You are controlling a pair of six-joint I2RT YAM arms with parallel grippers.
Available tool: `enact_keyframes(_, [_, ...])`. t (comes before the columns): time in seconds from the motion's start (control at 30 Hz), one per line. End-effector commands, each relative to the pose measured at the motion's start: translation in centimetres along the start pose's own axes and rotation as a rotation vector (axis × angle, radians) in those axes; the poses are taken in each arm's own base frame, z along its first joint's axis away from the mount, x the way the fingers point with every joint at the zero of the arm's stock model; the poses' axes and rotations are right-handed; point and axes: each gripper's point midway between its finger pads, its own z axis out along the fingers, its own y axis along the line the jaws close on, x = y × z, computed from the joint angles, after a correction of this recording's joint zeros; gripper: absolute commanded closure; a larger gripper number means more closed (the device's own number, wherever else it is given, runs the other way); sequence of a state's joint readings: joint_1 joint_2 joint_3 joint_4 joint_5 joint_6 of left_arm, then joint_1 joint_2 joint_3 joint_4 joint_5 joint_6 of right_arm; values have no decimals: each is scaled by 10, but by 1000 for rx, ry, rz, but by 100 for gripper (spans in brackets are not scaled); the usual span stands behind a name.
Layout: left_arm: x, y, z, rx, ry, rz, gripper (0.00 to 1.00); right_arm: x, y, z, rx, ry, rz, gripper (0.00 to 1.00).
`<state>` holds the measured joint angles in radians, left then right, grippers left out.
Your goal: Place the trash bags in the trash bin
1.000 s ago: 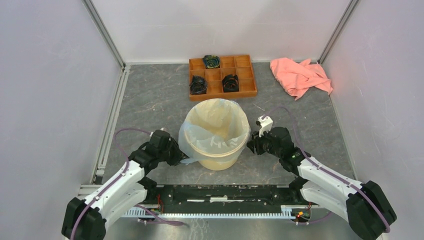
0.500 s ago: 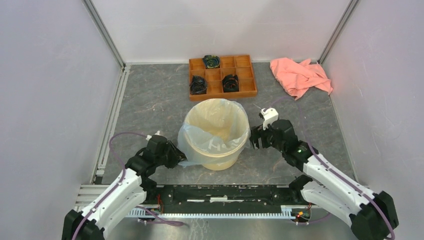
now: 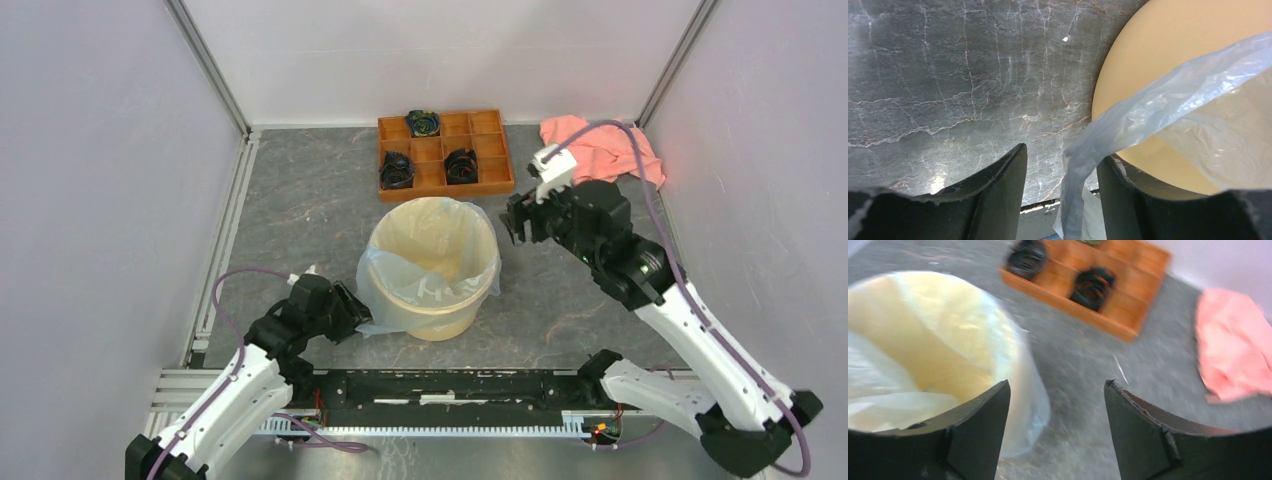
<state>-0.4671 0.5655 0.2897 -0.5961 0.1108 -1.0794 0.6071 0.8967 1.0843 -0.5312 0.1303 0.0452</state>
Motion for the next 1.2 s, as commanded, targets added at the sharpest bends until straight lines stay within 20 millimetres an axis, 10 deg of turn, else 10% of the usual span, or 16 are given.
enact_keyframes(0.0, [-12,-19,-10,51,-46,-10,40,-31,81,23,-307,-20,-78,30])
enact_keyframes(0.17, [-12,-20,-8,76,-60,-38,39,-12,157,62,-449,60,-148,40])
enact_keyframes(0.33, [-11,-17,-7,71,-60,-40,39,35,164,119,-338,166,-156,61])
enact_keyframes(0.6, [-8,-15,-9,40,-33,-33,39,-22,166,181,-157,-55,16,64])
enact_keyframes(0.73, [-11,-18,-14,58,-53,-35,39,-20,178,179,-220,-106,80,51])
enact_keyframes(1.17, [-20,-24,-25,54,-93,-7,37,94,163,103,-392,347,-289,32])
